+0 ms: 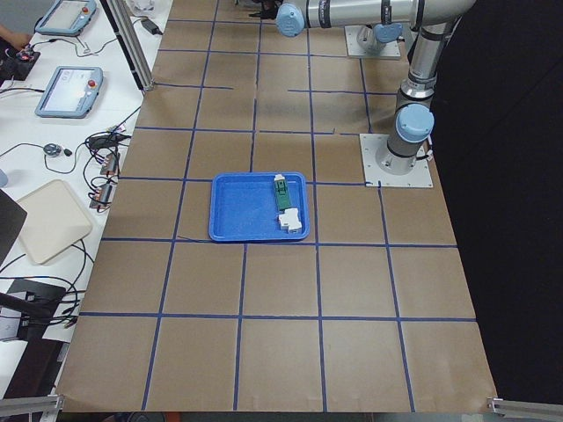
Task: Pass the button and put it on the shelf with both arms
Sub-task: 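Close the right gripper around the button's red cap beside the left gripper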
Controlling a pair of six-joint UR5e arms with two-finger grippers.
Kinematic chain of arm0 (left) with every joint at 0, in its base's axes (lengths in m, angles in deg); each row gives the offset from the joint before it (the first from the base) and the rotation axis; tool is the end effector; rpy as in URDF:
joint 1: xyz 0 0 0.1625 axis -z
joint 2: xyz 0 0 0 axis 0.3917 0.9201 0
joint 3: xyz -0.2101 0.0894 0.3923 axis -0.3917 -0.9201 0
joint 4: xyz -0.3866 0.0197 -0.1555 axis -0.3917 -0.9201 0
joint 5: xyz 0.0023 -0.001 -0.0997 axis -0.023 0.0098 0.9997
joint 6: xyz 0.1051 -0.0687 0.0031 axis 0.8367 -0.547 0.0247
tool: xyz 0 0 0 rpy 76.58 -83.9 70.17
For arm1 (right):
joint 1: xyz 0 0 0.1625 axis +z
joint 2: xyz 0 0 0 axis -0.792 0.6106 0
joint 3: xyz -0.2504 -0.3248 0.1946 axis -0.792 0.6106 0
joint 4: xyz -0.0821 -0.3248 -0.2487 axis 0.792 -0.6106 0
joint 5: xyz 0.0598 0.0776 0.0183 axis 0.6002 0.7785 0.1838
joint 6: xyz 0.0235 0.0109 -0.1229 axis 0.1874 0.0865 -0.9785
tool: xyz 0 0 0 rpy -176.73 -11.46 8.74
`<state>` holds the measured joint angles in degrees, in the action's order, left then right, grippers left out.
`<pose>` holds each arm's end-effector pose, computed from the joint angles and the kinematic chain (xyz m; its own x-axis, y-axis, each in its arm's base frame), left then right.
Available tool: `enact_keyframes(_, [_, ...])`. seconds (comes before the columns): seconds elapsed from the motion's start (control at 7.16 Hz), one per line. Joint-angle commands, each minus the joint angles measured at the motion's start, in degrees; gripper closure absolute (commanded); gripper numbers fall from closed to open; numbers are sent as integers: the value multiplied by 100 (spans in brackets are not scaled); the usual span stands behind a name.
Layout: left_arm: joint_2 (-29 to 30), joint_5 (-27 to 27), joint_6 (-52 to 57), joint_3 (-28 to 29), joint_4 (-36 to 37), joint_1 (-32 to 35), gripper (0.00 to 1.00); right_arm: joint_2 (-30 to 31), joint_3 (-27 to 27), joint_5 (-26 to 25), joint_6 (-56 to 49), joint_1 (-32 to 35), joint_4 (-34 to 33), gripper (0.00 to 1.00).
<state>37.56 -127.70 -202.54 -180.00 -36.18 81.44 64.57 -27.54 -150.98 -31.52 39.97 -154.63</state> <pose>-0.3521 -0.4918 0.4561 0.1109 -0.9930 -0.0411 -0.6989 -0.1073 0.7071 0.2036 -0.4894 0.4898 -0.1390 -0.9885 -0.0598 -0.9061 0.1513 -0.3952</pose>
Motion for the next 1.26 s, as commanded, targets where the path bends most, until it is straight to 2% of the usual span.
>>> enact_keyframes(0.0, [-6, 0, -1, 1, 0, 0, 100, 31, 58, -7, -46, 12, -7, 41])
enact_keyframes(0.28, [-14, 0, -1, 1, 0, 0, 100, 31, 67, 2, -64, 12, -16, 69])
enact_keyframes(0.42, [-23, -9, -10, 9, 0, 0, 100, 31, 67, 2, -64, 12, -7, 78])
enact_keyframes(0.56, [-23, -9, -106, 27, 0, 0, 68, 31, 58, 10, -64, 12, -7, 85])
enact_keyframes(0.84, [-50, -9, -204, 53, 0, 0, 67, 31, 67, 28, -73, 12, -16, 89])
enact_keyframes(0.98, [-50, -9, -204, 53, -9, 0, 62, 31, 67, 28, -55, 12, -16, 89])
enact_keyframes(1.12, [-58, -17, -308, 45, -9, 0, 21, 14, 67, 37, -55, 12, -16, 89])
